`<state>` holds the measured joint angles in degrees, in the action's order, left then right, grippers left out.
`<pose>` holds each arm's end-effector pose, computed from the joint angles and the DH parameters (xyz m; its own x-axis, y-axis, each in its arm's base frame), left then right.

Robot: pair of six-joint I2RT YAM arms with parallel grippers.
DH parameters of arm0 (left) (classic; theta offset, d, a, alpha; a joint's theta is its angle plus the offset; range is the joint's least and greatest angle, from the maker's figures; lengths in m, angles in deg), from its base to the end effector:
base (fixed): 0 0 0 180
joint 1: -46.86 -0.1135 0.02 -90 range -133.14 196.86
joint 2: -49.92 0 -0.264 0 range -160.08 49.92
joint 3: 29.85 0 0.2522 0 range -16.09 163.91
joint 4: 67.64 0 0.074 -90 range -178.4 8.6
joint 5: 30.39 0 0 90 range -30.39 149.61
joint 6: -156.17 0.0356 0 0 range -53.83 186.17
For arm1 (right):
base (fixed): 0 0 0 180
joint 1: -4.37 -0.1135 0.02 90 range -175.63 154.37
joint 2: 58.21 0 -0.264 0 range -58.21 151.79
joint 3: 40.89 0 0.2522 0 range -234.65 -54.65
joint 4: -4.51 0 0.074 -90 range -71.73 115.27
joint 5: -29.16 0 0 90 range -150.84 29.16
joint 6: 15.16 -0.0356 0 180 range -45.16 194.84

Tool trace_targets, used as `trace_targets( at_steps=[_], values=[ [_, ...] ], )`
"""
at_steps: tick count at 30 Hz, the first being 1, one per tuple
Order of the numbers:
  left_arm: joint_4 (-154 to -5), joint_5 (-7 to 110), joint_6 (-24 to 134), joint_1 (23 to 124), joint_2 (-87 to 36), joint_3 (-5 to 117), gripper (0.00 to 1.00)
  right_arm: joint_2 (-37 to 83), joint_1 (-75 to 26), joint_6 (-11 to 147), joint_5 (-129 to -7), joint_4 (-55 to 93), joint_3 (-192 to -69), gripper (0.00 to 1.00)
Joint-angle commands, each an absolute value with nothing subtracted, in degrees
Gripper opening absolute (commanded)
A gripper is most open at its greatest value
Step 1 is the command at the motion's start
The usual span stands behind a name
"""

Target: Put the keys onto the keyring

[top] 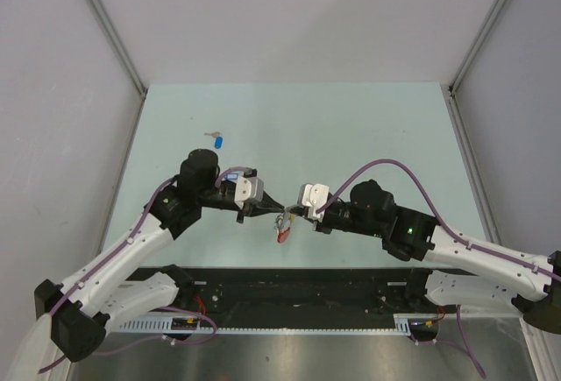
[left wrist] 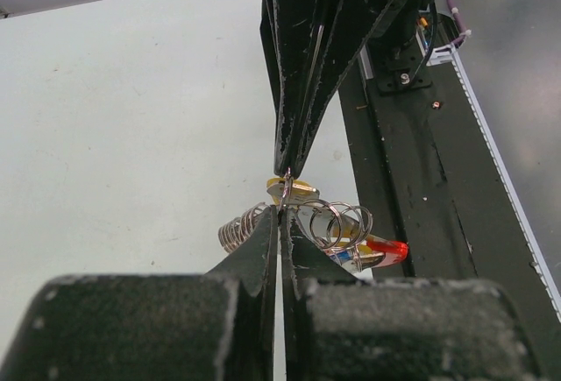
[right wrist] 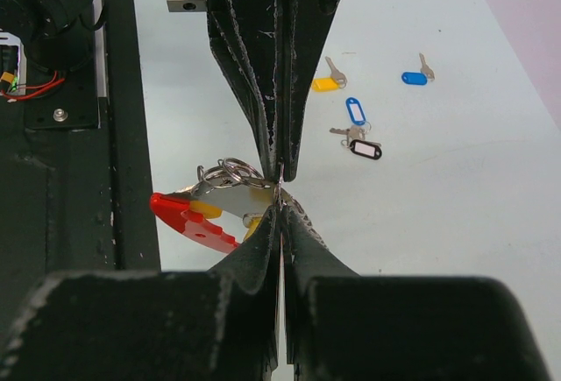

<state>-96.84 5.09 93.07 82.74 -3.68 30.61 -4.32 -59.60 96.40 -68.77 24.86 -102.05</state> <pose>0.1461 -0.1415 0.3201 0.1554 0.2117 -0.9649 0.9870 -0.0751 0.1424 0.0926 0.2007 0.3340 0.2563 -0.3045 -0.9174 -0.9190 0.2172 -0.3289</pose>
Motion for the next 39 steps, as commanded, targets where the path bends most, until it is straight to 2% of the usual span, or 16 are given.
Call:
trace_targets(
  at_steps=[1, 39],
  values=[
    [-98.3, 4.1, 94.2, 83.0, -4.4, 32.5, 0.00, -5.2, -60.1, 96.1, -69.1, 19.6, -104.8, 0.00],
    [-104.1, 4.3, 97.5, 84.1, -6.2, 34.4, 0.00, -2.6, -60.1, 95.8, -71.4, 24.4, -107.7, 0.00]
  ],
)
